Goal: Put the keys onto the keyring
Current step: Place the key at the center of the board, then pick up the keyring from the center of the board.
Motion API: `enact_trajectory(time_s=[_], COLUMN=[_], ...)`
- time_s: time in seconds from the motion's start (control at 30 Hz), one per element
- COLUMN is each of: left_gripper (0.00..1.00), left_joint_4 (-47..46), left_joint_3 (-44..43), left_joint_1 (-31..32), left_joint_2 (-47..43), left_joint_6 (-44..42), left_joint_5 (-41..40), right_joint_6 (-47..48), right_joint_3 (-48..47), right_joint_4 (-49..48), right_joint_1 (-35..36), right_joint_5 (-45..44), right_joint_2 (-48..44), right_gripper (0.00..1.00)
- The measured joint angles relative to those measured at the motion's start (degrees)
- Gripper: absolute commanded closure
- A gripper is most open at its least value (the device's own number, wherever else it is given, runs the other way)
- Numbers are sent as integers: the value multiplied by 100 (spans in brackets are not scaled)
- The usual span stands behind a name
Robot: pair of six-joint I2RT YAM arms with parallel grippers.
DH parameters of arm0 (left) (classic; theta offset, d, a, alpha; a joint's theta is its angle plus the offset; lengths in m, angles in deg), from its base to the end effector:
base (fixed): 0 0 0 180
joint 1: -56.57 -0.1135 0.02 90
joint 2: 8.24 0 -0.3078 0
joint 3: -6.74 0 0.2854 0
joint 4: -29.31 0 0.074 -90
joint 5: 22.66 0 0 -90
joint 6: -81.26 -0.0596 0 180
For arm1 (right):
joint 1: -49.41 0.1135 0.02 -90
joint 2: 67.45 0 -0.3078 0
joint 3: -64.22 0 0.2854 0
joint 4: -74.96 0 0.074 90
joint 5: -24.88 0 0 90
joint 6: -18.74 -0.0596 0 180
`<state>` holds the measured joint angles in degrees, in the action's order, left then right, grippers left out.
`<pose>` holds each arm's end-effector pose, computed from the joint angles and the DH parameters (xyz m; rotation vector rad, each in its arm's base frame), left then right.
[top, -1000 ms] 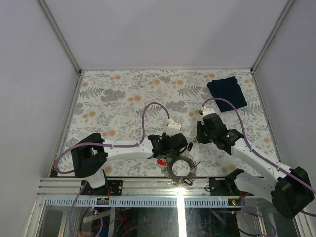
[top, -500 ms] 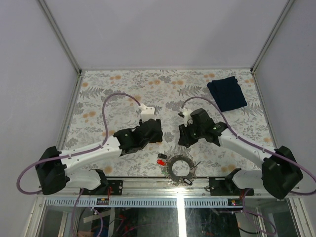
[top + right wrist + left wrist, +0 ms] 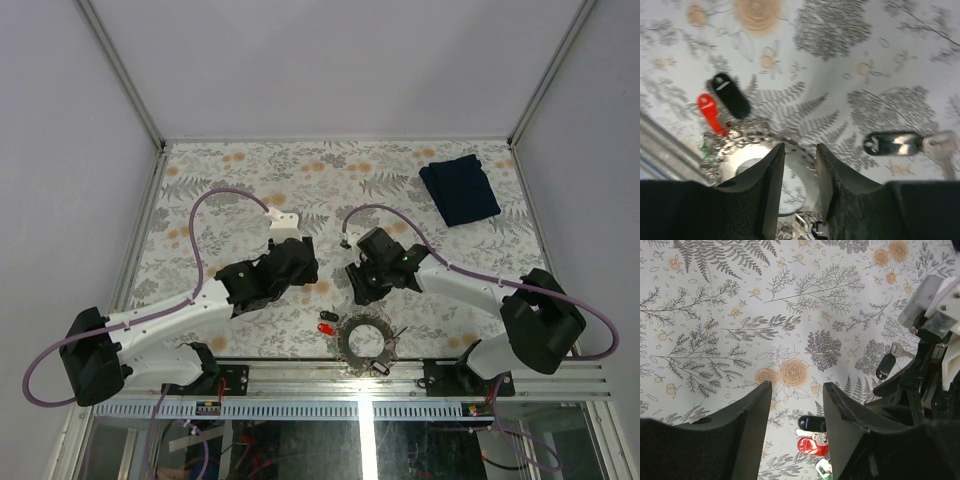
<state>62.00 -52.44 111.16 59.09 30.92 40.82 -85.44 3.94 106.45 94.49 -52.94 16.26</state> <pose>0.1841 -0.2130 0.2738 0.0509 2.2224 -0.3865 0.2200 0.2384 0.1977 -0.7878 2.5166 0.6563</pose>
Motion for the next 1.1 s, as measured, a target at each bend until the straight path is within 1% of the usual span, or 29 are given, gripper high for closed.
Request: enact_trajectory(time_s=[0.2, 0.33, 0.53, 0.63, 0.83, 1.1], left_gripper=[53, 53, 53, 53, 53, 52], left_joint_4=[-24, -46, -55, -61, -87, -96], left_joint_3=[7, 7, 7, 7, 7, 4], left_joint_1=[0, 0, 0, 0, 0, 0], left_joint_2=[48, 155, 249, 251, 251, 304], left_joint_6=[-98, -157, -251, -289, -343, -393], left_joint_5=[13, 57, 122, 153, 179, 216], right_joint_6=[-302, -507, -813, -896, -920, -918], right_joint_3=[245, 411, 422, 422, 422, 463], right_joint_4=[275, 372, 168, 24, -50, -125], right_joint_1=[-2, -15, -61, -63, -164, -378], right_joint_5=[-1029, -1294, -984, -833, -728, -315], right_joint_2=[-286, -505, -494, -363, -142, 90], right_gripper=[59, 59, 59, 61, 60, 60])
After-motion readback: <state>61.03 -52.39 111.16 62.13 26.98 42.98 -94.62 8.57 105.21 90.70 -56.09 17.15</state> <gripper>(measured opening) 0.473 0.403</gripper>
